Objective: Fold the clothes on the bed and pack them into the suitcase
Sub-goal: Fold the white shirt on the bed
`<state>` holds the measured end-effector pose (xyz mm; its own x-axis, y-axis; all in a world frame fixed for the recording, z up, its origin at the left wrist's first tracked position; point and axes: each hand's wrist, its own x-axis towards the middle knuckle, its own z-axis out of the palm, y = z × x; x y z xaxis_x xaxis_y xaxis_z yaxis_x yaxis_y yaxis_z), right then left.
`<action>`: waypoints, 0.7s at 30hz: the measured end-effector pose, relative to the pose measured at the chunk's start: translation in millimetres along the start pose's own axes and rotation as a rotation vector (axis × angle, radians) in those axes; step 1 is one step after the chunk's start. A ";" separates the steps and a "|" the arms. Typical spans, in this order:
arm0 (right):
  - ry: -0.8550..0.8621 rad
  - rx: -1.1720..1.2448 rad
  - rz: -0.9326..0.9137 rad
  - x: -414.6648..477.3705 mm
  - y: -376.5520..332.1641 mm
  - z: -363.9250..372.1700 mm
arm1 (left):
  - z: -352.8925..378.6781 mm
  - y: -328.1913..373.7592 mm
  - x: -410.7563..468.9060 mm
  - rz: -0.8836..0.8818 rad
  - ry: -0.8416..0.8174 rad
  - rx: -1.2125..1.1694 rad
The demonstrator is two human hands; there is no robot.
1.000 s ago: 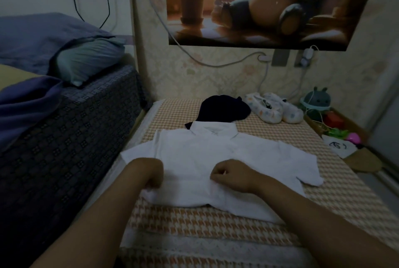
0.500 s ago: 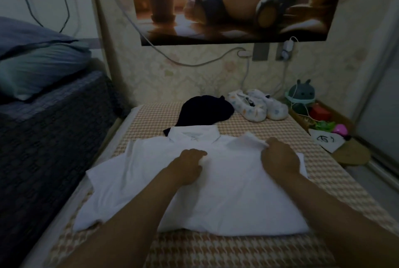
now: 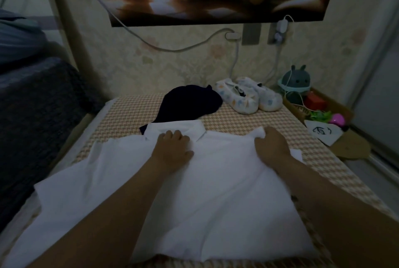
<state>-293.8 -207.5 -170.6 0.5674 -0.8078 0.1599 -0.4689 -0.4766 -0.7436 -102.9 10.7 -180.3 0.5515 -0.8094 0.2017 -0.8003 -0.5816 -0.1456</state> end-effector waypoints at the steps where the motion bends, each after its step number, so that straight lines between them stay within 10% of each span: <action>1: 0.035 0.073 -0.048 1.3 2.6 1.6 | 1.4 -2.0 3.7 -0.004 -0.002 -0.017; 8: 0.216 0.141 -0.280 6.3 3.3 7.7 | -10.0 -29.8 22.0 -0.031 -0.232 -0.010; 15: 0.198 -0.021 -0.194 9.4 -11.3 20.0 | -26.8 -46.8 39.0 -0.158 0.448 0.089; 21: 0.207 -0.688 -0.573 2.9 1.0 35.9 | 7.7 -28.7 20.4 0.006 0.111 -0.121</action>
<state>-268.3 -197.8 -194.2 0.7361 -0.3988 0.5469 -0.4904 -0.8711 0.0248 -66.9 10.3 -179.4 0.5225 -0.7953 0.3075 -0.8298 -0.5572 -0.0311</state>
